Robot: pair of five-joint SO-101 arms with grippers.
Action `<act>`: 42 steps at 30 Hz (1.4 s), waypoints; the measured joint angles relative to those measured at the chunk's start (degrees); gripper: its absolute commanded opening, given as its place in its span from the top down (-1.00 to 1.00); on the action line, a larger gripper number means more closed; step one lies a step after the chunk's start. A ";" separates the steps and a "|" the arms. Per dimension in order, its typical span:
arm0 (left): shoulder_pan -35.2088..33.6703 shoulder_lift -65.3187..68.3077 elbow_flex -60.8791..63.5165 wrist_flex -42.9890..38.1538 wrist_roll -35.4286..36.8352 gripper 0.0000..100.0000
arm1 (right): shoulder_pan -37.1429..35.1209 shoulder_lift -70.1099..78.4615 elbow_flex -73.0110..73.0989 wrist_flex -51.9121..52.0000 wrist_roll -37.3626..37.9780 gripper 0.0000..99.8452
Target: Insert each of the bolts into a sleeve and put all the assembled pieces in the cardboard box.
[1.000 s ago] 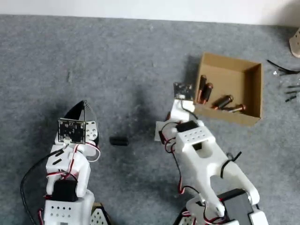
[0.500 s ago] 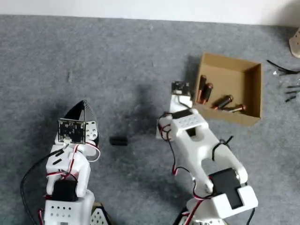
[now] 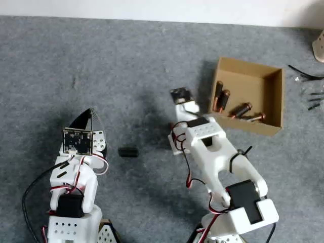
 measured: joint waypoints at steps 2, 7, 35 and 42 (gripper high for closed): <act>0.00 0.00 0.00 0.00 0.00 0.99 | -0.18 -0.88 -0.26 0.00 8.88 0.99; 0.00 0.00 0.00 0.00 0.00 0.99 | -1.05 -0.97 -3.87 0.35 31.03 0.99; 0.00 0.00 0.00 0.00 0.00 0.99 | -4.66 17.58 -33.93 16.62 -1.93 0.60; 0.00 0.00 0.00 0.00 0.00 0.99 | -4.92 17.58 -39.56 21.45 -38.68 0.60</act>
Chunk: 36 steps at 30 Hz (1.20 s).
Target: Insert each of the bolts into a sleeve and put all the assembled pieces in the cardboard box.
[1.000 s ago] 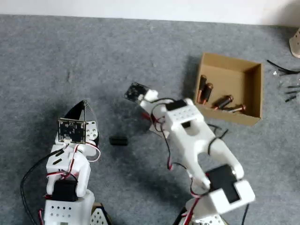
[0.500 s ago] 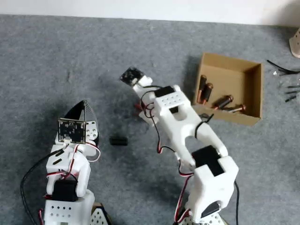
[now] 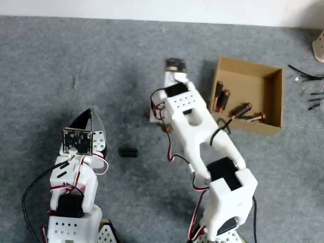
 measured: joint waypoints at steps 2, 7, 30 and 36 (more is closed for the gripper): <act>0.00 0.00 0.00 0.00 0.00 0.99 | -0.26 0.00 -0.26 0.00 -7.65 0.60; 0.00 0.00 0.00 0.00 0.00 0.99 | -1.76 0.00 -0.26 -3.43 -15.21 0.60; 0.00 0.00 0.00 0.00 0.00 0.99 | -3.96 13.71 -2.37 -6.86 -36.22 0.60; 0.00 0.00 0.00 0.00 0.00 0.99 | -1.05 11.08 -2.37 -6.86 -36.31 0.60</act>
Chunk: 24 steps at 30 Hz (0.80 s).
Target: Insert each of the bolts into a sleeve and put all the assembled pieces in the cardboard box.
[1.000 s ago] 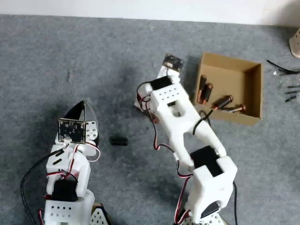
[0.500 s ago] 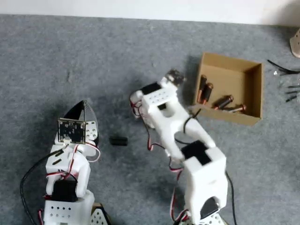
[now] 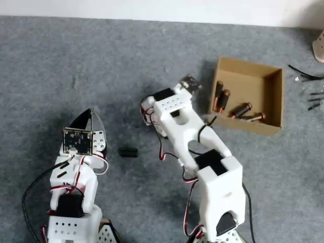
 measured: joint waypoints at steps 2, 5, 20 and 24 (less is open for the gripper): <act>0.00 0.00 0.00 0.00 0.00 0.99 | 1.23 -0.35 0.09 -0.18 -0.09 0.60; 0.00 0.00 0.00 0.00 0.00 0.99 | 3.34 -0.44 0.09 0.09 -0.09 0.60; 0.00 0.00 0.00 0.00 0.00 0.99 | 5.27 -0.35 -6.51 3.60 0.00 0.60; 0.35 0.00 0.00 0.00 0.00 0.99 | 5.27 -0.35 -8.53 3.34 0.00 0.60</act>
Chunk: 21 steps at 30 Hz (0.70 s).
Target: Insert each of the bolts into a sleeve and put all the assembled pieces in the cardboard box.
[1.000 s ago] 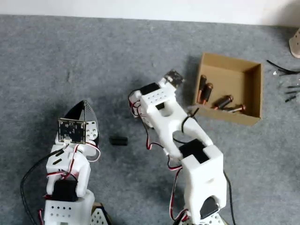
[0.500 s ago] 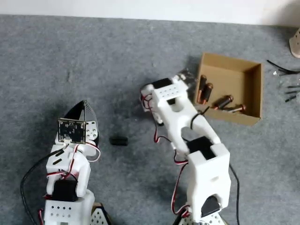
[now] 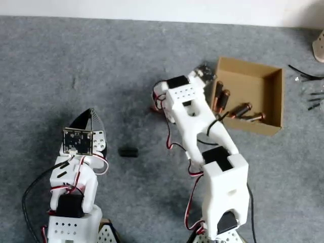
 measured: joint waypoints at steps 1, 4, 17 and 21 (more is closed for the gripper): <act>0.00 0.00 0.00 0.00 0.00 0.99 | 0.00 0.00 0.00 -0.44 0.00 0.60; 0.26 0.00 0.00 0.00 0.00 0.99 | 0.09 0.00 0.00 -2.64 0.00 0.60; 0.35 0.00 0.00 0.00 0.00 0.99 | 0.62 9.76 -4.92 -3.87 -2.55 0.60; 0.35 0.00 0.00 0.00 0.00 0.99 | 0.79 9.93 -5.10 -3.87 -2.73 0.60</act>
